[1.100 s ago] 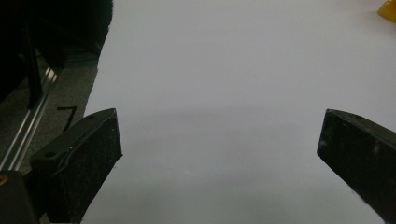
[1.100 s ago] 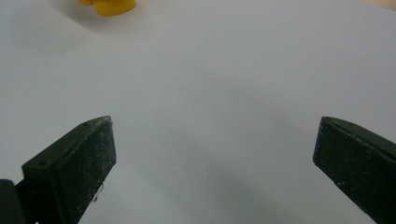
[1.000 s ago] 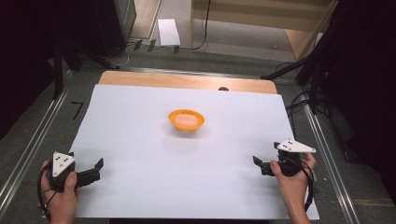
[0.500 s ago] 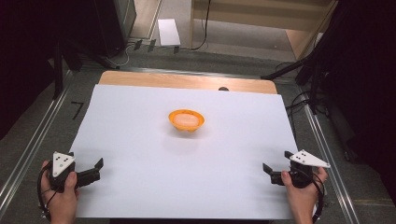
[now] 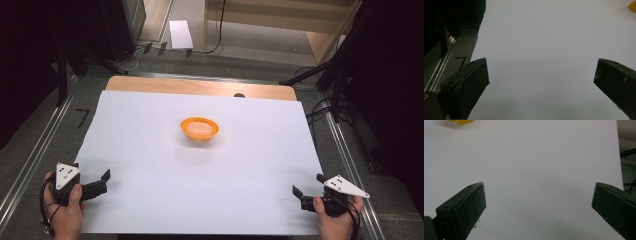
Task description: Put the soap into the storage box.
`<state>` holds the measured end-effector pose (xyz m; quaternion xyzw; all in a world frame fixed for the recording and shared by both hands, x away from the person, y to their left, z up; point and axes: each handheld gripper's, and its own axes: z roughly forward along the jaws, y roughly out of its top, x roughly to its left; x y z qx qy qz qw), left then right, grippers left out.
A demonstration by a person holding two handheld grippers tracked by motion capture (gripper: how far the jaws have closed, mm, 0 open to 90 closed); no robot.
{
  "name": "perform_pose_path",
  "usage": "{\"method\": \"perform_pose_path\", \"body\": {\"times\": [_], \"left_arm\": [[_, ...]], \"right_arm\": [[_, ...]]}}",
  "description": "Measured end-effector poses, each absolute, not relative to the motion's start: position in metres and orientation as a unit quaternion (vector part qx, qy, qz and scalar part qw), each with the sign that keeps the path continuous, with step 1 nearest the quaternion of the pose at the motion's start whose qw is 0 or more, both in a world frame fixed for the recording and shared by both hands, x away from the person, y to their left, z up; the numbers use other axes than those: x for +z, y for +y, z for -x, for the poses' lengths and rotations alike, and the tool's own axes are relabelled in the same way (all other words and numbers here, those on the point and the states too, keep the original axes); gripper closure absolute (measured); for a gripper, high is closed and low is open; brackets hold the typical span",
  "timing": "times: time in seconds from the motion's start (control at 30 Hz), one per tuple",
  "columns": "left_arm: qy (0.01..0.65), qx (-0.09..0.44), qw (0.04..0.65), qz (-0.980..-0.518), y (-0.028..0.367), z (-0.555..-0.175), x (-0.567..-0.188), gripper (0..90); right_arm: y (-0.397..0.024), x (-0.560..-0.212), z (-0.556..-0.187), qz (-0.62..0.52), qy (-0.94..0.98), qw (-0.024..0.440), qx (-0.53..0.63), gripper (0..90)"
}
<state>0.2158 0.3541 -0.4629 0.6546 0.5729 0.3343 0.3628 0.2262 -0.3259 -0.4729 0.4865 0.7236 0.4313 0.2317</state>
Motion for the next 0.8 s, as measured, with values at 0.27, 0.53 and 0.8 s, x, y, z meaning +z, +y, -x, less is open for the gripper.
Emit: {"method": "perform_pose_path", "body": {"times": [0.27, 0.53, 0.8], "left_arm": [[0.574, 0.333, 0.362, -0.654, 0.354, -0.216, -0.463, 0.1], [0.572, 0.333, 0.367, -0.653, 0.355, -0.215, -0.463, 0.1], [0.574, 0.33, 0.368, -0.653, 0.355, -0.216, -0.463, 0.1]], "right_arm": [[-0.343, -0.475, -0.214, -0.505, 0.707, 0.237, 0.436, 0.0], [-0.355, -0.483, -0.206, -0.515, 0.692, 0.238, 0.447, 0.0], [-0.356, -0.484, -0.204, -0.512, 0.691, 0.244, 0.448, 0.0]]}}
